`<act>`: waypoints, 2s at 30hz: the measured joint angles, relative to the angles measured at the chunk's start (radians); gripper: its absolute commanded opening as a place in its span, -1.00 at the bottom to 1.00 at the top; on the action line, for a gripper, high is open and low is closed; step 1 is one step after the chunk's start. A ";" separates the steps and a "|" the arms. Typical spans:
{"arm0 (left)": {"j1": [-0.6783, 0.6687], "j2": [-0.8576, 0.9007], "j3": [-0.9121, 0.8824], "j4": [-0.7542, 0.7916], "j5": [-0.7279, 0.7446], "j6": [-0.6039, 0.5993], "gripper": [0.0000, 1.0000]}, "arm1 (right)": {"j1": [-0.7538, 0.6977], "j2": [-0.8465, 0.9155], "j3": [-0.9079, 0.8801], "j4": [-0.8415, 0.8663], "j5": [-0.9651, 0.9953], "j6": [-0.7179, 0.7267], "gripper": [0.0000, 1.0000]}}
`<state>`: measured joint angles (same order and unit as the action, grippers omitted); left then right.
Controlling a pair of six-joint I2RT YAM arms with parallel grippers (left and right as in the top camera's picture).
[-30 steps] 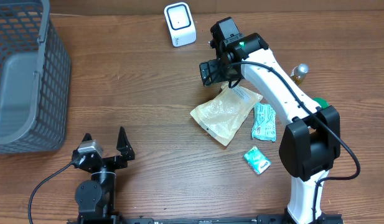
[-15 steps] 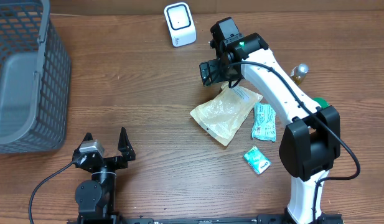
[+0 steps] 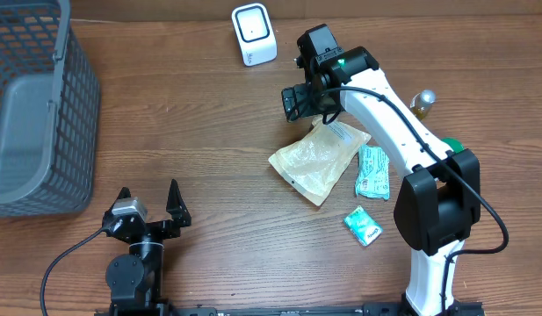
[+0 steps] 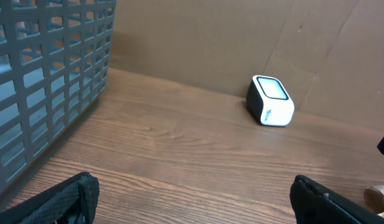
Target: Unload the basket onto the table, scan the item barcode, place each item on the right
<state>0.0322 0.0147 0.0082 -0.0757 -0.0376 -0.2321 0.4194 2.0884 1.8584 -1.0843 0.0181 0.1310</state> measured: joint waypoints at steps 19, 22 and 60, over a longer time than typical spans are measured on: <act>0.000 0.000 0.000 0.000 0.000 0.000 0.99 | 0.000 0.000 0.000 0.001 0.000 0.000 1.00; 0.000 0.000 0.000 0.000 0.000 0.000 0.99 | 0.000 0.000 0.000 0.000 0.000 0.000 1.00; 0.000 0.000 0.000 0.000 0.000 0.000 0.99 | -0.017 -0.629 -0.007 0.030 0.013 -0.013 1.00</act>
<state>0.0322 0.0151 0.0082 -0.0757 -0.0372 -0.2321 0.4023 1.4593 1.8515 -1.0546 0.0307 0.1181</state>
